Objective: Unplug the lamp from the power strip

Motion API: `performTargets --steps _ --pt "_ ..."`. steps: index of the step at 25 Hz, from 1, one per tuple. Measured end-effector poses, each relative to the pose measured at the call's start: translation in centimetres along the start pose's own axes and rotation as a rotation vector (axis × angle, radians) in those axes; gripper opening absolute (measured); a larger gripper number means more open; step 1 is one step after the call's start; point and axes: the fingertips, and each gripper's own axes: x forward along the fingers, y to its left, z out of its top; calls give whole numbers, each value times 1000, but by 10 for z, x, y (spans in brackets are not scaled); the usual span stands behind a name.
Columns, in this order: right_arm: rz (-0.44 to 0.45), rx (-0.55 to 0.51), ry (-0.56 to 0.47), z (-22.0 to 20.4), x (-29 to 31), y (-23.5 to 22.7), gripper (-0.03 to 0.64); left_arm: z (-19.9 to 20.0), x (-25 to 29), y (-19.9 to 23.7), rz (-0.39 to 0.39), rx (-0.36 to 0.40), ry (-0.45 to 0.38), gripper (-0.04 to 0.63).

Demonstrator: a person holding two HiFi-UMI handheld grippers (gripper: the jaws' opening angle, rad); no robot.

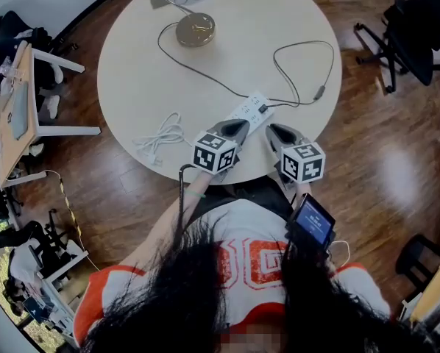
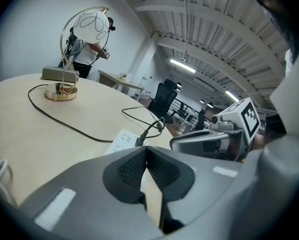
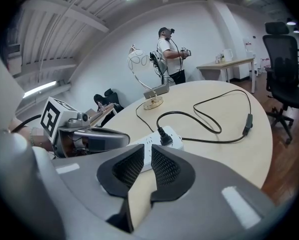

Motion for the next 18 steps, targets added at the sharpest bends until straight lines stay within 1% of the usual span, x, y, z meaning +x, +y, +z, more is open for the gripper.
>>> performTargets --steps 5,8,11,16,18 --pt "2 8 3 0 1 -9 46 3 20 3 25 53 43 0" --pt "4 7 4 1 4 -12 46 2 29 8 39 68 79 0" --pt "4 2 9 1 7 -15 46 -1 35 13 58 74 103 0" --pt "3 -8 21 0 12 -18 48 -11 36 20 87 62 149 0" --pt "-5 -17 25 0 14 -20 66 -13 36 20 93 65 160 0"
